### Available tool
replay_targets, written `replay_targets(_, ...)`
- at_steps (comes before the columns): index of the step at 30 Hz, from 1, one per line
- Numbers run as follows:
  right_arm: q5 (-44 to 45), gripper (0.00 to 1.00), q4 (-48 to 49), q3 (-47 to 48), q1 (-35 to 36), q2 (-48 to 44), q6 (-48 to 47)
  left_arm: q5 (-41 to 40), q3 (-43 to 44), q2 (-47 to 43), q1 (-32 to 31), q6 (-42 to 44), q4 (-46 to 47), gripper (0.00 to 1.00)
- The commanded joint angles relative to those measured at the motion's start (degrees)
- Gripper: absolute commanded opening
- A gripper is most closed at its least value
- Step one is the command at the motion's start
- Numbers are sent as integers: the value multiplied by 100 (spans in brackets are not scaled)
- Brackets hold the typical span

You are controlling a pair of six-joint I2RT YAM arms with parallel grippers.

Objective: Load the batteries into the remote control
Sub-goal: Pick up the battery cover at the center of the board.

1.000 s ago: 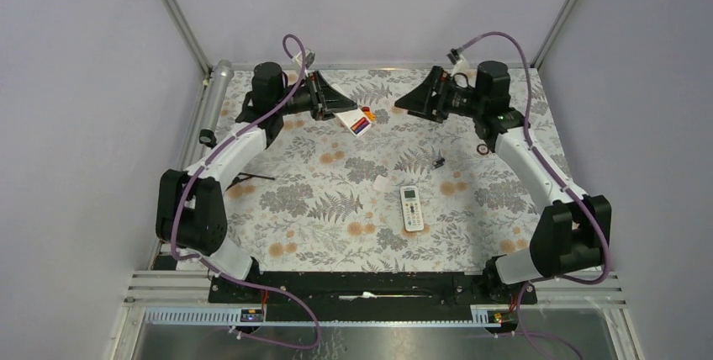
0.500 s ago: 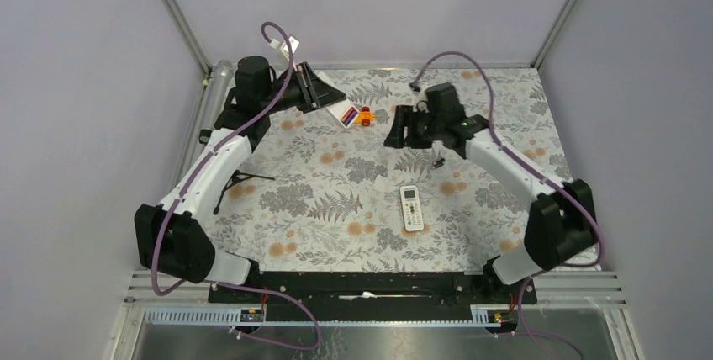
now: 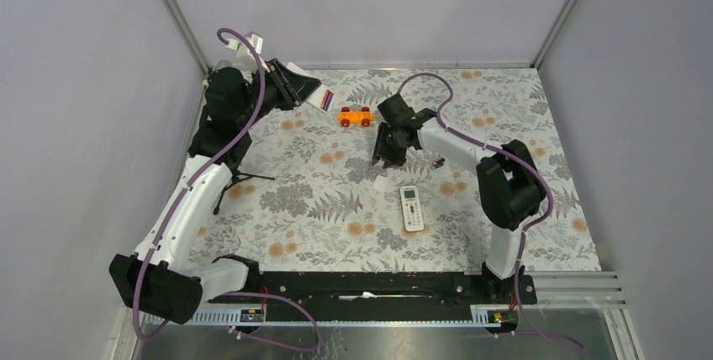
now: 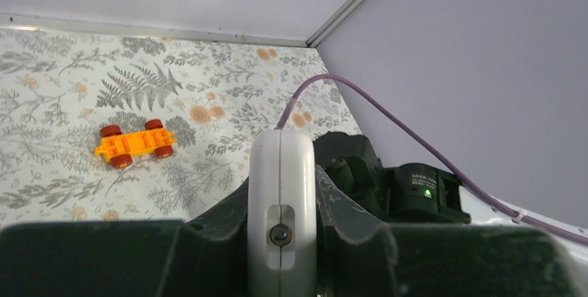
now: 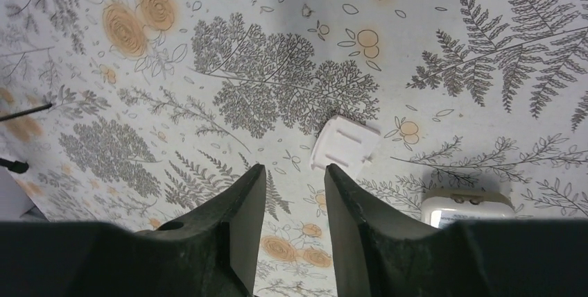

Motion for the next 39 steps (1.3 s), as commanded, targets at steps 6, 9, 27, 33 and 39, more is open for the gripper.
replay_targets(6,101,32,-861,802,102,974,731,-144,-370,-404,21,80,437,0)
replay_targets(9,57,31,-892,887,124,1093,754,-148,-455,-464,35,114,460,0)
replay_targets(27,101,29,-1743,1633,149,1715,851,-394,-821,-808,151,212,783,0)
replay_targets(33,154,26,-2222,2026,148,1935,1005,-727,-967,-1058,162,447,721,0)
replay_targets(39,139,24,-2402,2134,172,2019,1301,-1008,-1019,-1301,168,734,555,0)
